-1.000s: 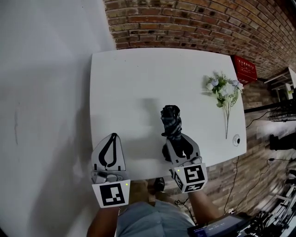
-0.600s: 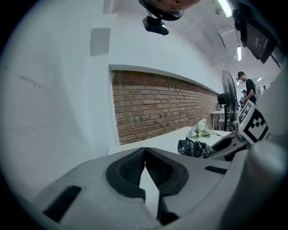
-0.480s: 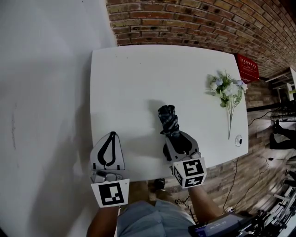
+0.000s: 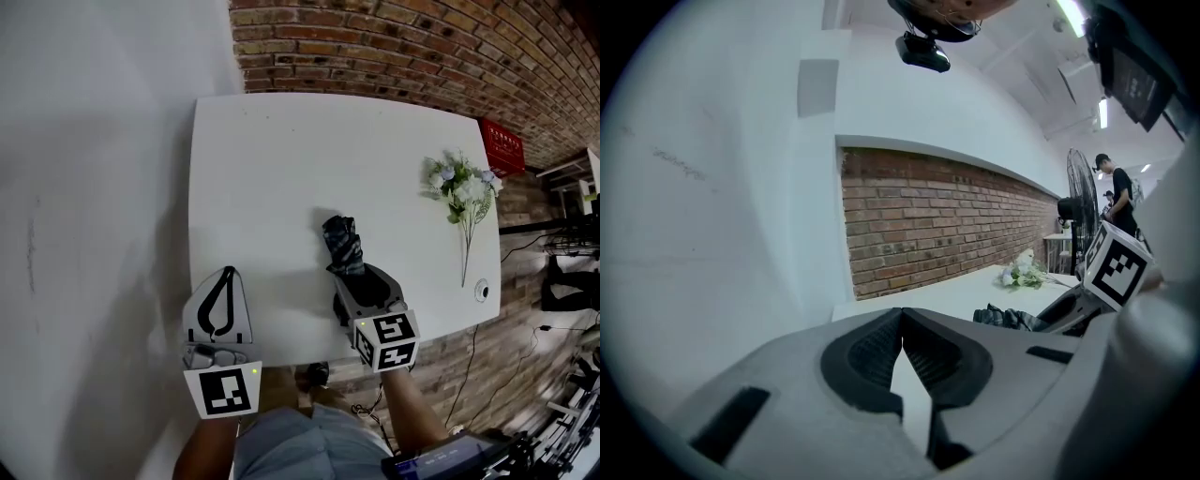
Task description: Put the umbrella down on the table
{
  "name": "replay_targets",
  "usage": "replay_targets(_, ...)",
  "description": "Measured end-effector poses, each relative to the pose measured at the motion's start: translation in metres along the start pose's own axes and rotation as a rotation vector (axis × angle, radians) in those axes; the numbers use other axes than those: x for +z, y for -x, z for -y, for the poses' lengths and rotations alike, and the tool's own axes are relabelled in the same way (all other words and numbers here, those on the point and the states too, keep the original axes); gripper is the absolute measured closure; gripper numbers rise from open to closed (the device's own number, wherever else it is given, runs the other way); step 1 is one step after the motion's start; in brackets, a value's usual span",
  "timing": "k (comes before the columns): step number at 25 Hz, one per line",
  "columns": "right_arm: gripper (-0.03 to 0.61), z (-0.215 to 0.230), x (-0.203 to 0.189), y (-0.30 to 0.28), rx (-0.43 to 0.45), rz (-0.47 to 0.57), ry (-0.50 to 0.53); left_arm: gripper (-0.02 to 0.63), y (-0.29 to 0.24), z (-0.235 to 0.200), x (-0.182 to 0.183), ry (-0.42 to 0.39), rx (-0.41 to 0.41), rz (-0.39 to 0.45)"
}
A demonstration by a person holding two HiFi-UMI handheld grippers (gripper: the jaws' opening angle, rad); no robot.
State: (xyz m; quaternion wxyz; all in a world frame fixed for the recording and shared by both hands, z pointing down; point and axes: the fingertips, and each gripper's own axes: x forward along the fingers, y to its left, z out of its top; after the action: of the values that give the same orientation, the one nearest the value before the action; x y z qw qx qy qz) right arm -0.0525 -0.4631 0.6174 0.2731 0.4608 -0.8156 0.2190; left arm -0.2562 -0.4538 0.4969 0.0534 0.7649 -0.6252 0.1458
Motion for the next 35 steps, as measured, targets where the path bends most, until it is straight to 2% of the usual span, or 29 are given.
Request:
replay_targets(5, 0.283, 0.001, 0.004, 0.003, 0.015, 0.010, -0.018, 0.606, 0.008, -0.001, 0.006, -0.011, 0.002, 0.012)
replay_targets(14, 0.287, -0.003, 0.054, 0.061, 0.024, 0.191, 0.014, 0.606, 0.041, 0.021, 0.042, -0.012, 0.015, 0.070)
replay_targets(20, 0.385, -0.025, 0.095, 0.136, 0.064, 0.368, 0.089, 0.606, 0.086, 0.052, 0.092, -0.033, 0.021, 0.188)
replay_targets(23, 0.459, -0.038, 0.105, 0.178, 0.067, 0.458, 0.113, 0.606, 0.111, 0.072, 0.114, -0.038, 0.021, 0.238)
replay_targets(26, 0.560, -0.050, 0.113, 0.218, 0.042, 0.542, 0.142, 0.606, 0.136, 0.088, 0.137, -0.065, 0.026, 0.281)
replay_targets(31, 0.572, -0.059, 0.123, 0.270, 0.023, 0.631, 0.194, 0.606, 0.171, 0.113, 0.174, -0.103, 0.023, 0.372)
replay_targets(35, 0.574, -0.058, 0.127, 0.303, 0.006, 0.686, 0.211, 0.606, 0.191, 0.132, 0.186, -0.123, 0.016, 0.406)
